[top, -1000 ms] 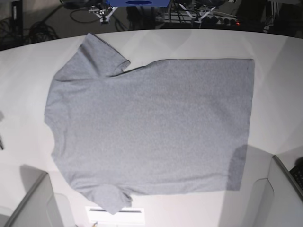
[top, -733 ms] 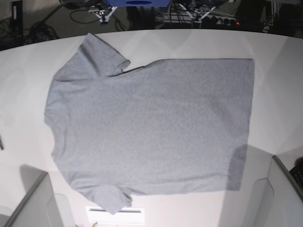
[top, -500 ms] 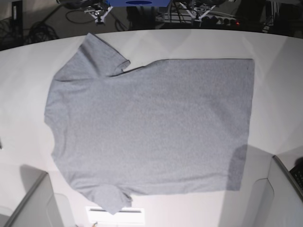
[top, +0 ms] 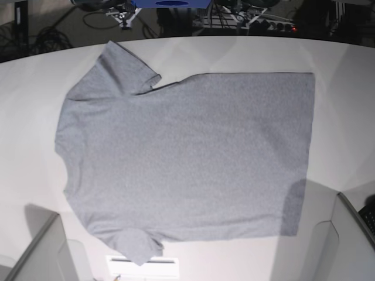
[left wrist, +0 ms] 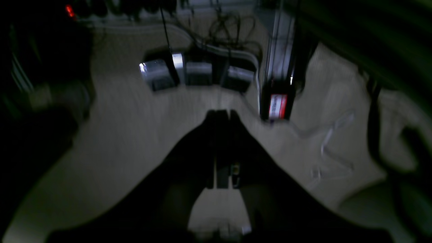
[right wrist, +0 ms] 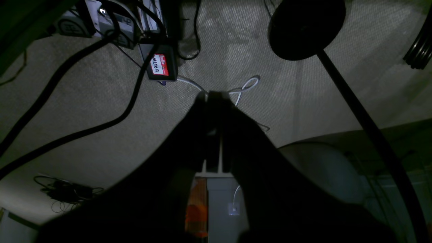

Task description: Fold the T-shirt properly

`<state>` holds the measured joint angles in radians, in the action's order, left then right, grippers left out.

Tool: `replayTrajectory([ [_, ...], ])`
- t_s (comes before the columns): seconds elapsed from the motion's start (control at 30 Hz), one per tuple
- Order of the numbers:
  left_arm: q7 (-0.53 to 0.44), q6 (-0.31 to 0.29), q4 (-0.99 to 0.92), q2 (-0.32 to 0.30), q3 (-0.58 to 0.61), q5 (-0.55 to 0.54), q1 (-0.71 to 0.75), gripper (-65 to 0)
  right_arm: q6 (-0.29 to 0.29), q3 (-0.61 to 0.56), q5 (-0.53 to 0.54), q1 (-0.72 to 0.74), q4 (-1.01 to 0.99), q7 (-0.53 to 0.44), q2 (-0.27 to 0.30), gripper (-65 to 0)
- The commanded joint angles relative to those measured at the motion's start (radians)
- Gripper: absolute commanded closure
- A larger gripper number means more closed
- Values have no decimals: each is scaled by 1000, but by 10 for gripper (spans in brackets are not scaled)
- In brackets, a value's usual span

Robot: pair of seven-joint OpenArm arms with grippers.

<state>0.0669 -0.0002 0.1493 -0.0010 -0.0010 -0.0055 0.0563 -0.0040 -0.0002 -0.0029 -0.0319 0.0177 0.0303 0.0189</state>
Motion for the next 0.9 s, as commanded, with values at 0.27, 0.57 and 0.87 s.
replayTrajectory([
  [0.27,-3,-1,89,-1,5,-1,103,0,-1,4,5,-130,161,4,-3,0],
  [0.57,-250,-2,160,-15,12,11,250,0,-1,55,5,-380,514,3,3,0],
  [0.87,-256,-2,550,-83,3,0,543,0,-1,170,5,-633,976,139,-7,0],
])
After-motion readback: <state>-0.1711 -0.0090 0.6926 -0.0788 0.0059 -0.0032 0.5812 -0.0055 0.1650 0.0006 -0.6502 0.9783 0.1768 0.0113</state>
